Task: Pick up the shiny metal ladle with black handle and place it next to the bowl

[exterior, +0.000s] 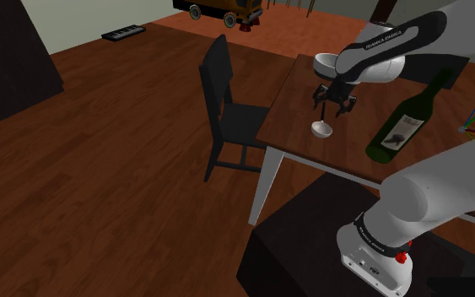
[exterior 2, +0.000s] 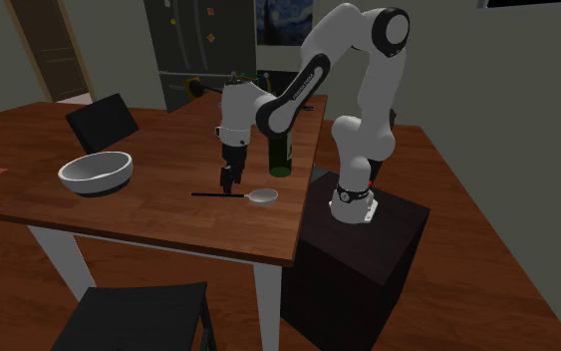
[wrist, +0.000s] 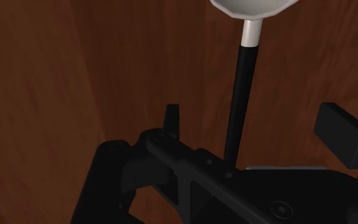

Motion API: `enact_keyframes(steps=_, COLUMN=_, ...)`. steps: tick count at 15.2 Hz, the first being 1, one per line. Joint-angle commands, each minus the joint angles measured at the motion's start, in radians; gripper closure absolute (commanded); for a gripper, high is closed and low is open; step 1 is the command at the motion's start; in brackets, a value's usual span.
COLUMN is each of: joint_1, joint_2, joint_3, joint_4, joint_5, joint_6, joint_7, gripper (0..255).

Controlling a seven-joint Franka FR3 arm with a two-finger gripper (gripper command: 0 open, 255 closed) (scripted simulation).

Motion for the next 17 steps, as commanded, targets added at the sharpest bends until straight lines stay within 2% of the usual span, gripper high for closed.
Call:
enact_keyframes(steps=1, joint_1=0.002, joint_2=0.030, joint_3=-0.004, joint_4=-0.002, joint_5=0.007, joint_6=0.035, joint_7=-0.002, gripper=0)
enact_keyframes(steps=5, joint_1=0.007, joint_2=0.077, joint_3=-0.008, joint_4=-0.011, joint_5=0.021, joint_6=0.090, joint_7=-0.012, gripper=0)
enact_keyframes(steps=12, joint_1=0.007, joint_2=0.077, joint_3=-0.008, joint_4=-0.011, joint_5=0.021, joint_6=0.090, joint_7=-0.012, gripper=0)
enact_keyframes(steps=13, joint_1=0.007, joint_2=0.077, joint_3=-0.008, joint_4=-0.011, joint_5=0.021, joint_6=0.090, joint_7=-0.012, gripper=255)
enact_keyframes(steps=17, joint_1=0.007, joint_2=0.075, joint_3=-0.007, joint_4=-0.011, joint_5=0.020, joint_6=0.088, joint_7=-0.011, gripper=255)
